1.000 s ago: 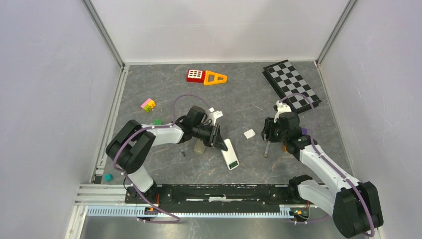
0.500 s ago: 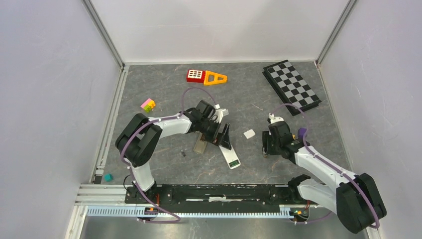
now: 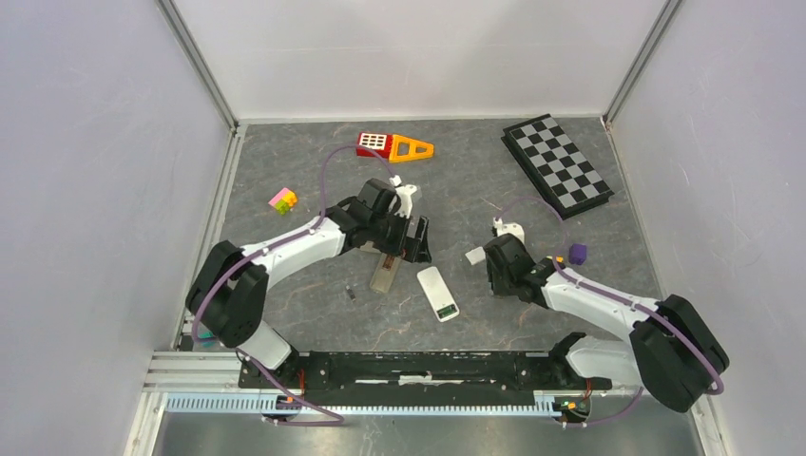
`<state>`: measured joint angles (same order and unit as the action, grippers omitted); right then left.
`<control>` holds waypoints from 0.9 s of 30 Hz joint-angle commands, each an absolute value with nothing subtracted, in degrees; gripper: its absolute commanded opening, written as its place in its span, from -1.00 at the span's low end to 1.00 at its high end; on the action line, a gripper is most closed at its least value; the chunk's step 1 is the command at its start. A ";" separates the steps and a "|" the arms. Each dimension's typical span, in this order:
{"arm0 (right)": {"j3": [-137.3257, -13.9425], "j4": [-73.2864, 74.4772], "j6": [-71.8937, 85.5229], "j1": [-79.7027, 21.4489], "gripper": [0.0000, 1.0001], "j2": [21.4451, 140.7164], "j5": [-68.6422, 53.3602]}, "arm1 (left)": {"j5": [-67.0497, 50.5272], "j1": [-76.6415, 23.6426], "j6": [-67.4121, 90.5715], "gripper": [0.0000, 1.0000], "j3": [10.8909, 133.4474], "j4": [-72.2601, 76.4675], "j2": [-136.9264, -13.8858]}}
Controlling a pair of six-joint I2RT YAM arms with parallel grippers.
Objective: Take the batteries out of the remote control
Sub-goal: Place the remote control at the center of the board, then pick up the screwdriver from the center of the board.
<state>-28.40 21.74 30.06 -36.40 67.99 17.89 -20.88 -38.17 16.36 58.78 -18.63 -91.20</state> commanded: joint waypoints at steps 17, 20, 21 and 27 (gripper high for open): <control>-30.13 22.17 32.04 -40.33 -1.00 68.15 21.20 | -14.98 -37.93 23.45 0.99 50.39 -7.18 -80.35; -30.23 22.01 31.76 -40.29 -1.00 64.91 22.30 | -13.45 -36.95 25.57 0.99 48.17 -3.57 -78.34; -30.24 22.05 31.65 -40.33 -1.00 63.84 22.52 | -13.37 -36.62 25.94 0.99 47.63 -2.47 -77.46; -33.28 21.83 29.45 -40.27 -1.00 59.74 21.00 | -8.32 -35.95 26.82 0.99 45.97 2.01 -73.34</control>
